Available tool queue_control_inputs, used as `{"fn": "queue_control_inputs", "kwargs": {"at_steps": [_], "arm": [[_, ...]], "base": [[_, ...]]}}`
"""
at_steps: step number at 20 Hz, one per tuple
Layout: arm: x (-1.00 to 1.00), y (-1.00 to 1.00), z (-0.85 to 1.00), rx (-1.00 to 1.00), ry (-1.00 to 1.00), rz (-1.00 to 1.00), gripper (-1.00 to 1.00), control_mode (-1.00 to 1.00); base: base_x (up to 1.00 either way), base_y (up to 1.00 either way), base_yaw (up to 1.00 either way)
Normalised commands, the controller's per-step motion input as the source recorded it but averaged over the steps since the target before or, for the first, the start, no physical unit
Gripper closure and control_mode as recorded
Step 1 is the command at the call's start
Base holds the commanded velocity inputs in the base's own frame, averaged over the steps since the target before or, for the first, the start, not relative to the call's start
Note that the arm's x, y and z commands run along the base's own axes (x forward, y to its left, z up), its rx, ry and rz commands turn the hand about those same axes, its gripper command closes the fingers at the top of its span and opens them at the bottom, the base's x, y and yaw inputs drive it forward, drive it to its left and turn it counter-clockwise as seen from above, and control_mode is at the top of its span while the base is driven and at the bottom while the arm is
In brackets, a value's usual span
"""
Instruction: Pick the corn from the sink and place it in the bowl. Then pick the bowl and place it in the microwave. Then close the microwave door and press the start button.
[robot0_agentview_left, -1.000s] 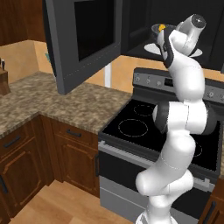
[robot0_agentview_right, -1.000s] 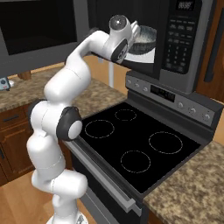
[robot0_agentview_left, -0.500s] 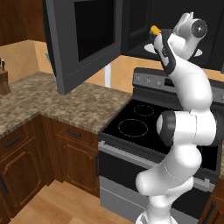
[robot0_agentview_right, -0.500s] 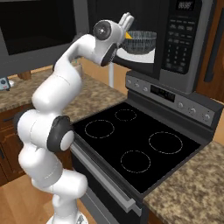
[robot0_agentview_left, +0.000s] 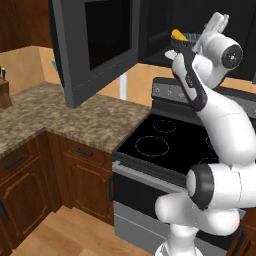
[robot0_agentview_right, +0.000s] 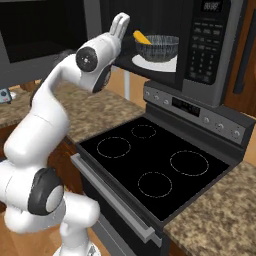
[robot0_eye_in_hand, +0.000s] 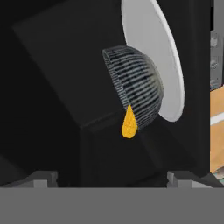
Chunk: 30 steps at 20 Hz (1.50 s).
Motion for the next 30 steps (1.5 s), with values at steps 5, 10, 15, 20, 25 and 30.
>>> {"fn": "queue_control_inputs", "kwargs": {"at_steps": [5, 10, 15, 20, 25, 30], "arm": [[-1.00, 0.55, 0.29, -0.20, 0.00, 0.04, -1.00, -1.00], [-1.00, 0.73, 0.10, -0.16, 0.04, 0.00, -1.00, -1.00], [-1.00, 0.76, 0.06, -0.13, 0.16, 0.00, -1.00, -1.00], [-1.00, 0.91, 0.05, -0.16, 0.25, 0.00, -1.00, -1.00], [-0.47, 1.00, -0.26, -0.03, -0.01, 0.00, -1.00, -1.00], [-0.15, 0.99, -0.39, 0.00, -0.14, 0.00, -1.00, -1.00]], "base": [[0.00, 0.00, 0.00], [0.00, 0.00, 0.00], [0.00, 0.00, 0.00], [0.00, 0.00, 0.00], [0.00, 0.00, 0.00], [0.00, 0.00, 0.00]]}}
